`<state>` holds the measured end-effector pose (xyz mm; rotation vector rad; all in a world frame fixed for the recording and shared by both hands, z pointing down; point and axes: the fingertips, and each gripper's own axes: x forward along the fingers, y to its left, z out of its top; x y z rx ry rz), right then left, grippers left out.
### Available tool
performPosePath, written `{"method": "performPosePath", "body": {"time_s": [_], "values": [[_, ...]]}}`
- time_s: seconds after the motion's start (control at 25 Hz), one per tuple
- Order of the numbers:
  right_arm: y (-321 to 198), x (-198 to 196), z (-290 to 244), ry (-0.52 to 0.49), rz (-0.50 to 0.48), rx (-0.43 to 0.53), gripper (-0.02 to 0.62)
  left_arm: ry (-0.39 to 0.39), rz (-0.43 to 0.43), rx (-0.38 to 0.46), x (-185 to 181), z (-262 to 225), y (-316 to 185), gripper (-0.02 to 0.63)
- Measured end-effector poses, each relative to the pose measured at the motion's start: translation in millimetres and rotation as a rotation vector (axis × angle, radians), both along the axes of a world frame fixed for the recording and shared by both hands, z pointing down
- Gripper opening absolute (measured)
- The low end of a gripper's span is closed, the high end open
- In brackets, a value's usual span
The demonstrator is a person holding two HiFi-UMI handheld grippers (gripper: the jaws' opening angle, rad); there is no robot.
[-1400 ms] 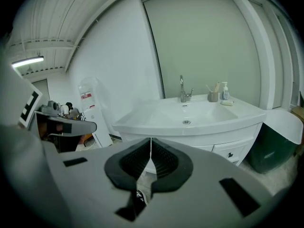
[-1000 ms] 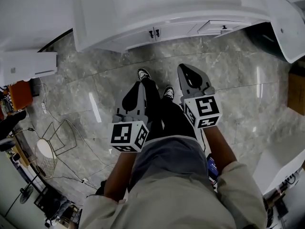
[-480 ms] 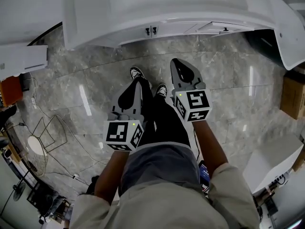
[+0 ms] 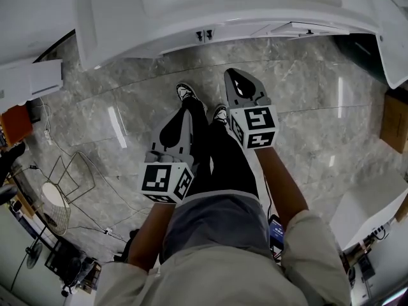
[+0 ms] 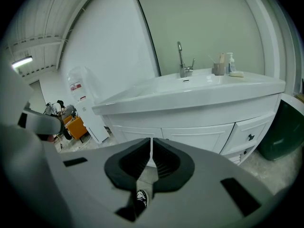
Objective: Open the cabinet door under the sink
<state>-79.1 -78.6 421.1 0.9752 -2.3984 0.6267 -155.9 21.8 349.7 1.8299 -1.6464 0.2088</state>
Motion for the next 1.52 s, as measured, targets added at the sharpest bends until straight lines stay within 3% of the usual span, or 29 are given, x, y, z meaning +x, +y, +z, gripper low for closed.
{"method": "performPosePath", "body": {"time_s": [0.76, 1.24, 1.52], "values": [[-27, -31, 64, 0.029, 0.048, -0.042, 0.011, 0.040, 0.007, -0.092, -20, 45, 4, 0.000], [-46, -46, 109, 0.069, 0.060, -0.094, 0.011, 0.031, 0.032, -0.125, -34, 58, -1, -0.001], [-71, -52, 130, 0.092, 0.094, -0.079, 0.012, 0.012, 0.039, -0.147, -43, 69, -4, 0.000]]}}
